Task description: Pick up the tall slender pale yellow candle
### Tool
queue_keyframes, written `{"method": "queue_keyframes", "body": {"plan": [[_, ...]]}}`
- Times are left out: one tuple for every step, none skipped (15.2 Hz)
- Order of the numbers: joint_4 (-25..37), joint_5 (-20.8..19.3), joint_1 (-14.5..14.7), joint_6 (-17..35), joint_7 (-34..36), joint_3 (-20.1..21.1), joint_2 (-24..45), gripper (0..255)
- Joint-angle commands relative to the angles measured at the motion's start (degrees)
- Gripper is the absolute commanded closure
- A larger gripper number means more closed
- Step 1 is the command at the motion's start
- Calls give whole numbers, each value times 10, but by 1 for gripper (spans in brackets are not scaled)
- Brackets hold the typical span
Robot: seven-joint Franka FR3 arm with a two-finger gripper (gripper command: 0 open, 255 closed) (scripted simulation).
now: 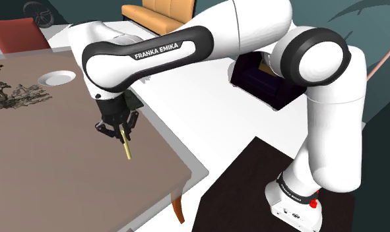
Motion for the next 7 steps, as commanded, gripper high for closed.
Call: {"method": "queue_keyframes", "body": {"plan": [[11,1,0,-15,0,1,-4,255],[17,2,0,-22,0,1,-5,255],[23,2,0,-29,0,2,-6,255],[29,3,1,-36,1,2,-7,255],[36,3,1,-43,1,2,-8,255],[36,3,1,-44,1,2,-8,255],[37,3,1,-44,1,2,-8,255]]}}
